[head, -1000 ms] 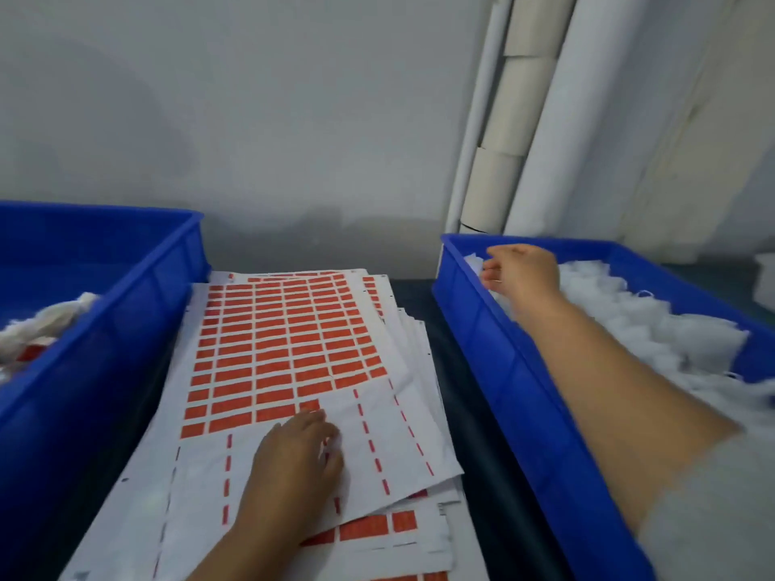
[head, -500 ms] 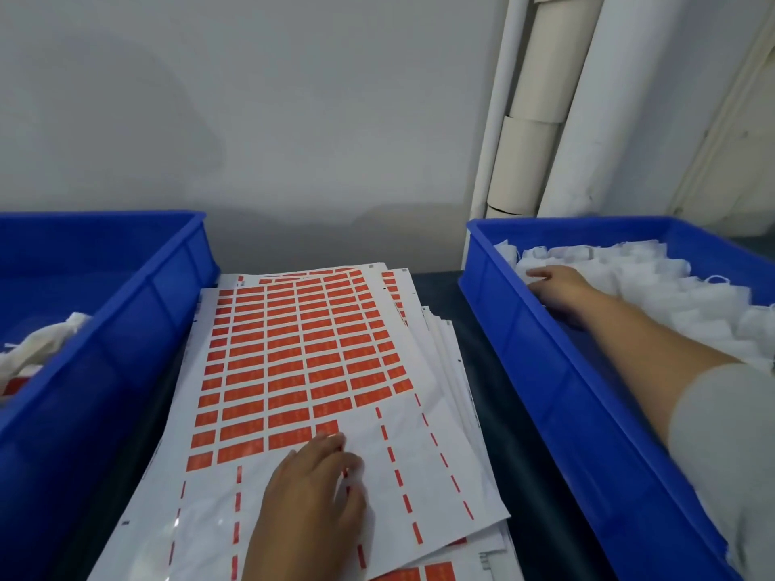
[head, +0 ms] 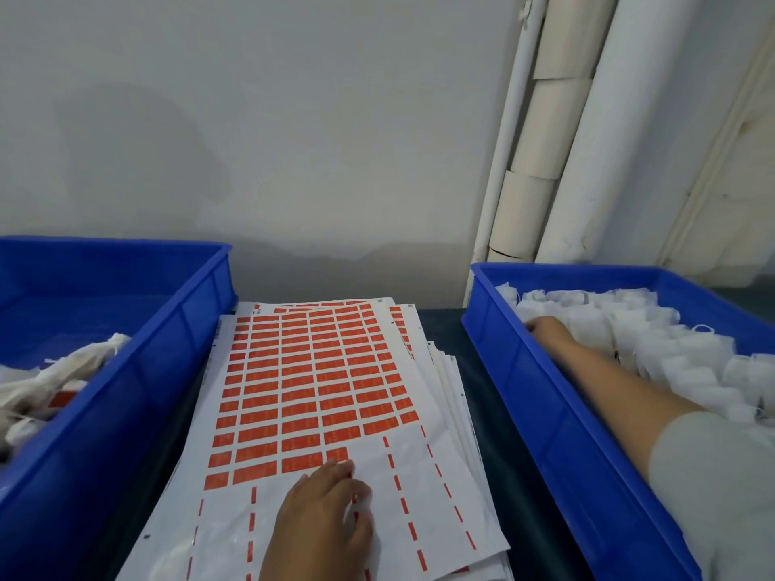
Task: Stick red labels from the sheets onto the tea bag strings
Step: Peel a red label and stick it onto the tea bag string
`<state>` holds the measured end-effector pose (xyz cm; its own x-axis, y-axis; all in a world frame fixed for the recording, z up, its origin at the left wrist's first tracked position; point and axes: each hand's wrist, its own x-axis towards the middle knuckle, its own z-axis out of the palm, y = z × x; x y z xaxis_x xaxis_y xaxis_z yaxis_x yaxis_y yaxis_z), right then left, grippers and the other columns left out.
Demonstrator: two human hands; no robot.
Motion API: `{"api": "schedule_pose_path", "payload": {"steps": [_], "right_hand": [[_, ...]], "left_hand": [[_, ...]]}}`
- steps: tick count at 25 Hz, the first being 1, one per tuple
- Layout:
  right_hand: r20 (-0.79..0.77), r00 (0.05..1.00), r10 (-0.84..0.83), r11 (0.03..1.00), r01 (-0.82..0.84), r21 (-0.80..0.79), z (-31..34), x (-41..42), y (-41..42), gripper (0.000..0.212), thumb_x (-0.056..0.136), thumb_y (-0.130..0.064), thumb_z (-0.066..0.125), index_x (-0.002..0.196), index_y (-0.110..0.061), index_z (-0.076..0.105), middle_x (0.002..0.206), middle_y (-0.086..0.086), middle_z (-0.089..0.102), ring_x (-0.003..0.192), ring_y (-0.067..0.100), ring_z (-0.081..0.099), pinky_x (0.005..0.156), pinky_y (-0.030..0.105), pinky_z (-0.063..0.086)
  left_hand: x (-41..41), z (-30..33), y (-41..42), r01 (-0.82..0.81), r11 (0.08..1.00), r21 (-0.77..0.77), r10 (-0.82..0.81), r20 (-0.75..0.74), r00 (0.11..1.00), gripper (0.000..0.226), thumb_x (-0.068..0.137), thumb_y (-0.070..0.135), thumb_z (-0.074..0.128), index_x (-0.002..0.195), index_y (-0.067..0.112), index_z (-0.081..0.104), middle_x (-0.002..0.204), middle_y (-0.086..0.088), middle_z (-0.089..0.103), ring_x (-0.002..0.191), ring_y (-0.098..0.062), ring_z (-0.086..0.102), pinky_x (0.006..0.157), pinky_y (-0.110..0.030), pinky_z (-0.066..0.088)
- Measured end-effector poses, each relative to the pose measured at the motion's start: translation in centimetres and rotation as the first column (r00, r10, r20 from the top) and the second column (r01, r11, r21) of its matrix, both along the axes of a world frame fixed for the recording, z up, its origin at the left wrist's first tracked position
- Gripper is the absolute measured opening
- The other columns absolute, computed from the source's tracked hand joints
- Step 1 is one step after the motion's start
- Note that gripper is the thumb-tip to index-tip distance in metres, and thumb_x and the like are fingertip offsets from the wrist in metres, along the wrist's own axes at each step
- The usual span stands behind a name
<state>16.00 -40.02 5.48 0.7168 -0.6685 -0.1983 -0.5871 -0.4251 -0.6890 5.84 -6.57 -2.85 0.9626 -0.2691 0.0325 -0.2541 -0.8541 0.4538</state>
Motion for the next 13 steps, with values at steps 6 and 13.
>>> {"api": "schedule_pose_path", "payload": {"steps": [6, 13], "right_hand": [[0.274, 0.961, 0.026, 0.95, 0.061, -0.307, 5.4, -4.0, 1.5, 0.027, 0.09, -0.024, 0.059, 0.086, 0.002, 0.067, 0.09, 0.018, 0.066, 0.077, 0.025, 0.056, 0.072, 0.034, 0.042], [0.544, 0.774, 0.324, 0.904, -0.084, -0.42, 12.1, -8.7, 12.9, 0.016, 0.085, -0.026, 0.068, 0.078, -0.014, 0.06, 0.078, -0.005, 0.058, 0.072, 0.016, 0.058, 0.065, 0.026, 0.048]], "left_hand": [[-0.4, 0.0, -0.2, -0.025, 0.998, -0.064, 0.027, 0.028, 0.999, 0.035, 0.088, 0.05, 0.053, 0.122, 0.042, 0.055, 0.143, 0.025, 0.037, 0.132, -0.001, 0.032, 0.113, -0.027, 0.017], [-1.4, 2.8, 1.1, -0.117, 0.877, -0.466, 0.135, 0.005, 0.991, 0.03, 0.085, 0.037, 0.063, 0.114, 0.041, 0.054, 0.132, 0.015, 0.052, 0.114, -0.009, 0.052, 0.096, -0.033, 0.044]]}}
